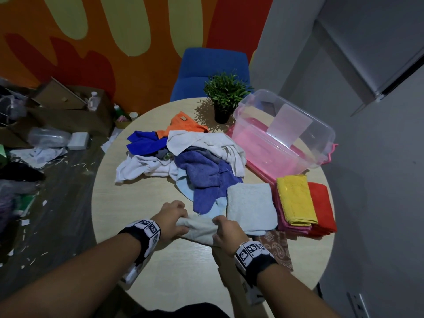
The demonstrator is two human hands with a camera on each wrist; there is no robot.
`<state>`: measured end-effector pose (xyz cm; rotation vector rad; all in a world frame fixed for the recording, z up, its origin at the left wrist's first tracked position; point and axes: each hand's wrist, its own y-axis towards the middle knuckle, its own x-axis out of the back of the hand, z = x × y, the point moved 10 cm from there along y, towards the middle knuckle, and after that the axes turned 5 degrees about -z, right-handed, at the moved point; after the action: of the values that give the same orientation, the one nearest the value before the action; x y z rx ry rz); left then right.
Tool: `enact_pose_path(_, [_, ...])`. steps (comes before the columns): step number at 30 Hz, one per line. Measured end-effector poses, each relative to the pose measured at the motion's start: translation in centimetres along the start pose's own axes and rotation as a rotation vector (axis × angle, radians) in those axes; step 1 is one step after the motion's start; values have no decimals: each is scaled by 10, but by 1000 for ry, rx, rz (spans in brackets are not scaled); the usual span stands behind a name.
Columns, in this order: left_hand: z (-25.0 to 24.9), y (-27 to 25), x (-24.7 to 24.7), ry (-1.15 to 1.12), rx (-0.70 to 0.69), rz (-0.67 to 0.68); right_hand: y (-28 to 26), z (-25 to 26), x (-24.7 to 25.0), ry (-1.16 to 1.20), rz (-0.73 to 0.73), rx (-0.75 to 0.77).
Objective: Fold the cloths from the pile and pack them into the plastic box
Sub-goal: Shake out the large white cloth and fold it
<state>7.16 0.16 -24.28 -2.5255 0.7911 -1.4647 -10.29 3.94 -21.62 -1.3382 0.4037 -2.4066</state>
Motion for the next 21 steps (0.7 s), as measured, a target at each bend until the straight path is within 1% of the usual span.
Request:
enact_pose_path(1, [-1,-1,8,-29,-14,-64,-1,0,5,36,-34,9])
enact_pose_path(2, [0,-2,19,-116,-5,-136,-3,1,14,101,-82,12])
enact_pose_path(3, [1,-4,29,-263,5,-190,-4,2,25,193,-136,12])
enact_pose_path(4, [-2,-4,35,-430,25,-189,-6,2,38,284,-193,2])
enact_pose_path(5, [-7,-4,36,-577,36,-141,-5,0,51,375,-254,-4])
enact_pose_path(6, [-16,-4,37,-663,27,-90,-5,-2,65,464,-320,-11])
enact_pose_path(7, [-24,-3,38,-702,17,-66,-4,-5,81,550,-397,-24])
enact_pose_path(9, [-35,6,46,-708,18,-99,-7,-16,109,687,-540,-84])
enact_pose_path(10, [-41,10,51,-714,17,-127,-8,-23,116,762,-555,-136])
enact_pose_path(11, [-48,14,54,-733,11,-146,-8,-30,115,875,-528,-188])
enact_pose_path(12, [-52,18,55,-744,16,-149,-8,-35,109,963,-471,-225])
enact_pose_path(13, [-59,22,56,-745,10,-151,-9,-38,105,977,-419,-236])
enact_pose_path(15, [-71,26,53,-763,10,-123,-11,-49,104,811,-405,-223])
enact_pose_path(19, [-104,29,34,-797,-27,56,-22,-67,123,668,-509,-249])
enact_pose_path(20, [-112,30,32,-785,-30,62,-25,-71,129,627,-534,-263])
enact_pose_path(21, [-118,32,31,-759,-26,38,-28,-74,134,580,-550,-283])
